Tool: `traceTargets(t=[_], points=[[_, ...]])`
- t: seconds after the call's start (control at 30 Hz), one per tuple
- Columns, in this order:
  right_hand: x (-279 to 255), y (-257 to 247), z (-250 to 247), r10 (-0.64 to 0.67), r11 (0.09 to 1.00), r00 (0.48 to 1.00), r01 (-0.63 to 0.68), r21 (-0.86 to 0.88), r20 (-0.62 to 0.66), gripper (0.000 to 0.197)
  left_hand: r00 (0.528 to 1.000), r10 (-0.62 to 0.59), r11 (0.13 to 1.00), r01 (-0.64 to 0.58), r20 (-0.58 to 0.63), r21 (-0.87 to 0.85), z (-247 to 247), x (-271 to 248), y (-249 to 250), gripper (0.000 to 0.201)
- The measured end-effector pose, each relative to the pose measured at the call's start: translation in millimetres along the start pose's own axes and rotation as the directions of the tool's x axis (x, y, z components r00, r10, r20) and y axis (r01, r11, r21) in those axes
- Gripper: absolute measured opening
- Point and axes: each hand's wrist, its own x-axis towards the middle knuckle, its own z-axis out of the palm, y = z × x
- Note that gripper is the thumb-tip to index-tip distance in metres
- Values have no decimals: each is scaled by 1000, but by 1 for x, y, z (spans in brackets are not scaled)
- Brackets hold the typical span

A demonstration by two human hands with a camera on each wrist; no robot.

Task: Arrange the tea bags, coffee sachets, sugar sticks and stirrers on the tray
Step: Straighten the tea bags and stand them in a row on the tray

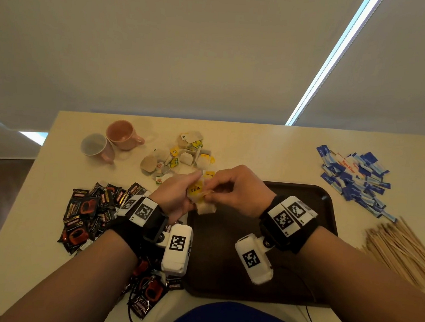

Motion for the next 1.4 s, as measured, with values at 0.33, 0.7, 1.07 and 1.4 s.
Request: traceTargets(t=[0.33, 0.7, 1.07, 1.4], points=[[15, 7, 9, 107, 986, 973, -131, -107, -207, 10, 968, 39, 991, -69, 246, 112, -8, 6, -8, 55], [47, 62, 28, 326, 944, 905, -325, 52, -275, 20, 926, 361, 677, -182, -106, 713, -37, 50, -17, 20], [58, 117, 92, 572, 787, 781, -608, -100, -251, 11, 945, 140, 539, 177, -295, 824, -62, 79, -56, 29], [56, 123, 106, 680, 643, 644, -753, -137, -351, 27, 947, 142, 553, 166, -289, 817, -61, 85, -66, 33]])
